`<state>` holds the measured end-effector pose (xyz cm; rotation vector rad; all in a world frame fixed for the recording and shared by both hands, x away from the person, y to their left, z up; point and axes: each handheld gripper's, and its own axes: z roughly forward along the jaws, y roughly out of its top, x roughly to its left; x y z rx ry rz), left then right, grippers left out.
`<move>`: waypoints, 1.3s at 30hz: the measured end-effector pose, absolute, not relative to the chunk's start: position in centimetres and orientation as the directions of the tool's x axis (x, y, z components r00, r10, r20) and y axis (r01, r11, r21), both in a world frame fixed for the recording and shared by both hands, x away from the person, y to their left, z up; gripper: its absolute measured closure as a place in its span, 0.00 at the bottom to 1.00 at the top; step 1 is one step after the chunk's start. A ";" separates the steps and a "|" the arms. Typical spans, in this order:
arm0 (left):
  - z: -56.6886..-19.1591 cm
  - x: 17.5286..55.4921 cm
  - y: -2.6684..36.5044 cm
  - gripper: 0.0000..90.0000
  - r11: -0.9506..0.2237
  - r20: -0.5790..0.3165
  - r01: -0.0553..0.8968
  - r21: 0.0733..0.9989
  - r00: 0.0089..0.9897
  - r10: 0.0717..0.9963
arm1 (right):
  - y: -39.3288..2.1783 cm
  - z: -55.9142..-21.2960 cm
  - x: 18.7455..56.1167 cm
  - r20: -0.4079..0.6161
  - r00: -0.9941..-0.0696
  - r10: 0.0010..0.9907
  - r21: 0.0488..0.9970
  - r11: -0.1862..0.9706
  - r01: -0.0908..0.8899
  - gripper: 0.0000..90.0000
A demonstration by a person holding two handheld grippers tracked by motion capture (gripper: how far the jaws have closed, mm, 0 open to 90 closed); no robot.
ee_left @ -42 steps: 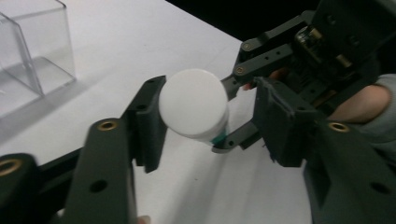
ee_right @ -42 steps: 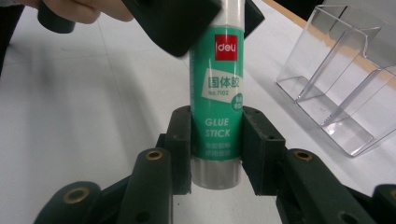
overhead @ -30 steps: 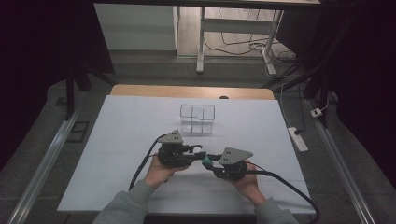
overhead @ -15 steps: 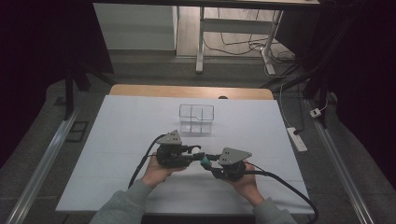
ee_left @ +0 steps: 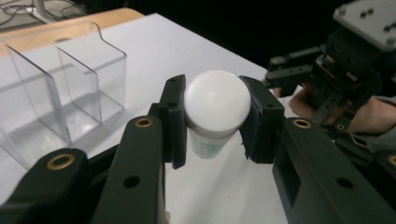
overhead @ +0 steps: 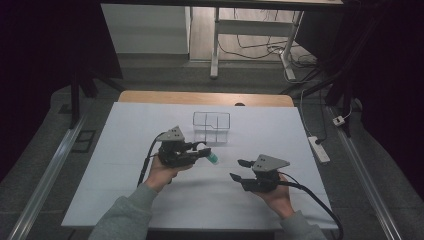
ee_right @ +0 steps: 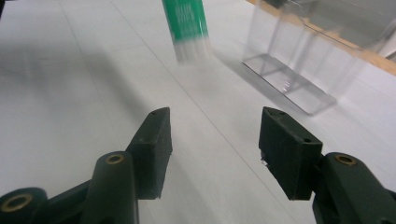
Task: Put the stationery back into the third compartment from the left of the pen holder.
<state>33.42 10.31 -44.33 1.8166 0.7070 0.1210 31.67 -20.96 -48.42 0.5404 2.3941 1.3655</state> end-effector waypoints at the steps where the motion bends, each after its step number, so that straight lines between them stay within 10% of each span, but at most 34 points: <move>1: -44.2 33.5 10.4 0.71 -0.187 -0.259 0.403 0.896 0.816 0.517 | -21.3 -48.4 31.6 -0.096 -0.869 0.485 0.868 0.468 0.166 0.48; 39: -41.8 46.5 6.5 0.71 -0.234 -0.195 0.433 0.870 0.740 0.643 | -26.8 -49.6 31.7 -0.107 -0.810 0.576 0.834 0.495 0.242 0.42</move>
